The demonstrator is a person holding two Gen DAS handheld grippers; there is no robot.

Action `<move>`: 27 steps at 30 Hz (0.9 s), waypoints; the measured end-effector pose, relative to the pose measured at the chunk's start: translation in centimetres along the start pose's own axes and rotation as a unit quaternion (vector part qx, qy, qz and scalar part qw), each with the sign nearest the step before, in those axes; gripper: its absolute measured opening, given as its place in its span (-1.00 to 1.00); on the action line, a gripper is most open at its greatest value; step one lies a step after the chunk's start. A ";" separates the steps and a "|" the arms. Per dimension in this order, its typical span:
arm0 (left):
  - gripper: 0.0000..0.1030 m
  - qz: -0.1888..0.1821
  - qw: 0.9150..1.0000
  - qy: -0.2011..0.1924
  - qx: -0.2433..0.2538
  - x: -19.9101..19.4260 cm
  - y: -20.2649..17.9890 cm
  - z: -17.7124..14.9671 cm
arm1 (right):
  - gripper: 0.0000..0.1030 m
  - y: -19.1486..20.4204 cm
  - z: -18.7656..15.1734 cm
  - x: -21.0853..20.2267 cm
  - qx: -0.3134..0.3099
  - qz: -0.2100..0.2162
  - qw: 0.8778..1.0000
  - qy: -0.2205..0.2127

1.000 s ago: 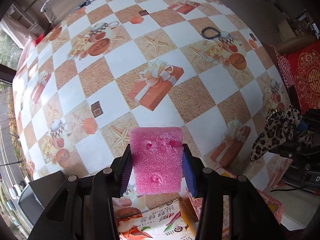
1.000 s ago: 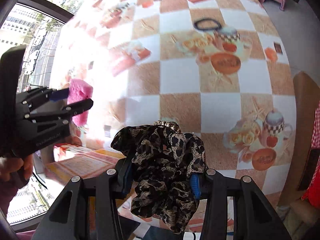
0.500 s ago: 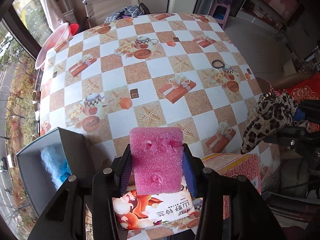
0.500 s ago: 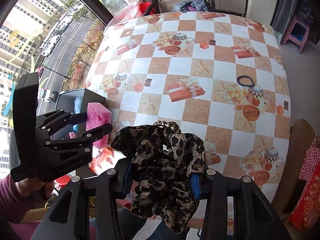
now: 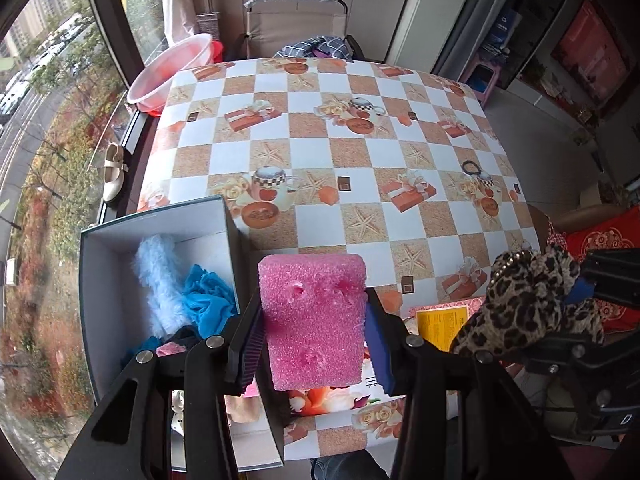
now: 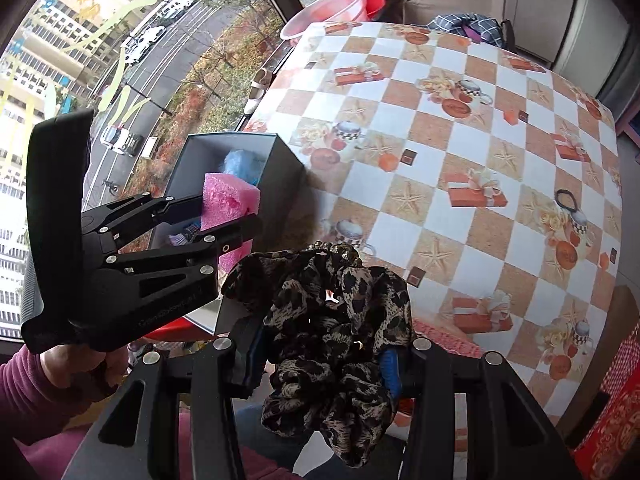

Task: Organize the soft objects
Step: 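Lift the sponge and scrunchie in both grippers and carry them toward the white box, then hold the sponge and scrunchie in both grippers above the white box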

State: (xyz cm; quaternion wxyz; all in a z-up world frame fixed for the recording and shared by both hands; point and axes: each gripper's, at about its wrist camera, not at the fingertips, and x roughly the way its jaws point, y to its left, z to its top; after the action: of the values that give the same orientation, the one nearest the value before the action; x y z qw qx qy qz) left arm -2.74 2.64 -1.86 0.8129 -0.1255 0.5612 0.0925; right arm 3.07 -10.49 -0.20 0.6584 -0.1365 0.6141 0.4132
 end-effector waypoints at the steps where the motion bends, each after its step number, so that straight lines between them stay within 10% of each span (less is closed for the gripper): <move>1: -0.04 0.002 1.000 -0.002 -0.008 -0.2 0.7 -0.3 | -0.09 0.7 0.2 0.4 -0.005 0.003 1.000 0.003; 27: -0.04 0.060 0.981 0.005 -0.186 -1.5 13.4 -7.9 | -0.09 14.0 4.4 8.7 -0.156 0.027 0.984 0.079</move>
State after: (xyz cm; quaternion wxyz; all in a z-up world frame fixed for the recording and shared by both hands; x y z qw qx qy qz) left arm -14.21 12.93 -4.49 0.7654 -0.2410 0.5449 0.2434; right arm -4.64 4.47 -2.68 0.5668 -0.2530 0.5959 0.5095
